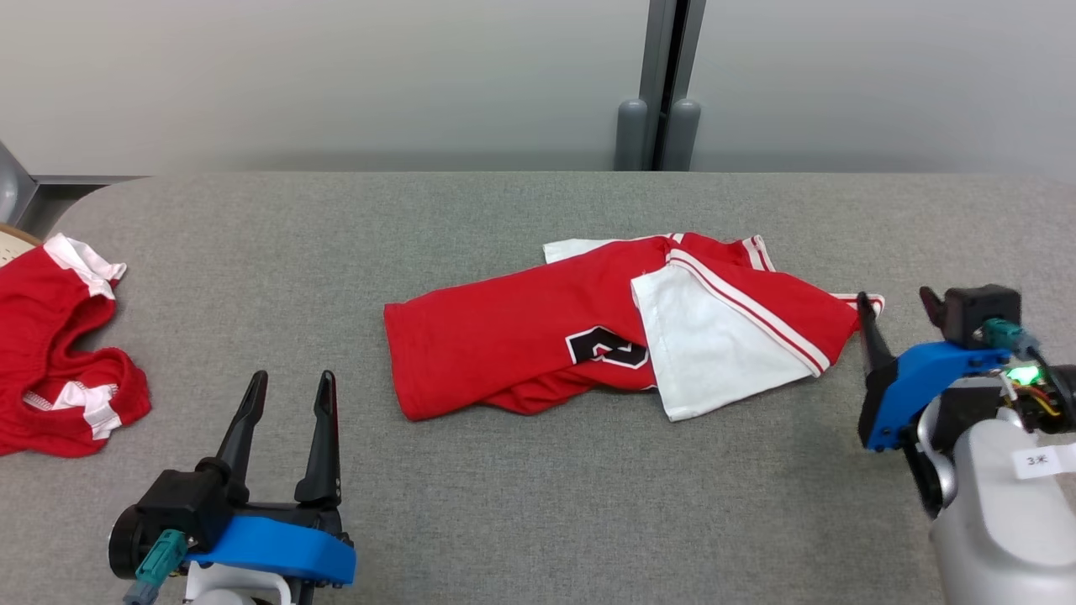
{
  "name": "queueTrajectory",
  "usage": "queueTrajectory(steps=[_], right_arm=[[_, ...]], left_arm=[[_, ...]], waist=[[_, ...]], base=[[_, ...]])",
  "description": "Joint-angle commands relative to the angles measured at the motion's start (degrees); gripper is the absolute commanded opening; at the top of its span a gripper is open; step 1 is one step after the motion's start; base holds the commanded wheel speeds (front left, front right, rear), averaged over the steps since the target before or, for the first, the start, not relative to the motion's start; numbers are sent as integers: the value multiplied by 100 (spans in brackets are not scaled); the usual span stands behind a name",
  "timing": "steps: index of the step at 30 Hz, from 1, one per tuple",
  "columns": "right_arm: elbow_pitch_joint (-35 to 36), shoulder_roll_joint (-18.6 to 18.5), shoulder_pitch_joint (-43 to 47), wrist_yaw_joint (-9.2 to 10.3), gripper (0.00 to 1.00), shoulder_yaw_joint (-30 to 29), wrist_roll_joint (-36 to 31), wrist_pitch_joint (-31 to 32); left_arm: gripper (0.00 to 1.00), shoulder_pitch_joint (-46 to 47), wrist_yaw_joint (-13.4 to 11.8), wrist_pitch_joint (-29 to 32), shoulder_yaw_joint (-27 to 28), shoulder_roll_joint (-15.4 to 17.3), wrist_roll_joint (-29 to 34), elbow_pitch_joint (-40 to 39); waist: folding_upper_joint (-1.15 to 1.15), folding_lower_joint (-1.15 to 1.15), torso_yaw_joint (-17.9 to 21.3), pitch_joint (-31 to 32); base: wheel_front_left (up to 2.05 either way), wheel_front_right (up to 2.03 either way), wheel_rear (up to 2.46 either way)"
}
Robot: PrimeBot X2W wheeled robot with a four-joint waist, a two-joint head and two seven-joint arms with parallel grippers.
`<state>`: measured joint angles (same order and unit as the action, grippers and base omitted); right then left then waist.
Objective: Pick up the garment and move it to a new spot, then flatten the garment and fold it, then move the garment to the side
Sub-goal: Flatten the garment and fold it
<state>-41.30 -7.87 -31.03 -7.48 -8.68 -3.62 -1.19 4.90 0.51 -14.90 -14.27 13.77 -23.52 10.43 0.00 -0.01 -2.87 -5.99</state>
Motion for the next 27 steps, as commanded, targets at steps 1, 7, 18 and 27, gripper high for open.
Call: queueTrajectory(steps=[1,7,18,27], right_arm=[[358,208,294,-3,100,69,-172,109],[1267,437,1017,-2,100,994,-163,646],[1324,495,940,-2,100,2153,-28,1423],[288,497,290,-2,100,2170,-225,1411]], left_arm=[[100,-48,-2,-7,-7,23,3,15],[100,-108,-33,-5,-1,47,-42,6],[100,100,-30,6,-43,57,-33,-61],[100,390,6,0,-123,37,17,-18]], waist=[[0,1,-28,81],[0,1,-17,137],[0,1,-154,-164],[0,1,-342,-433]], base=[[0,0,0],[0,0,0],[0,0,0],[0,0,0]])
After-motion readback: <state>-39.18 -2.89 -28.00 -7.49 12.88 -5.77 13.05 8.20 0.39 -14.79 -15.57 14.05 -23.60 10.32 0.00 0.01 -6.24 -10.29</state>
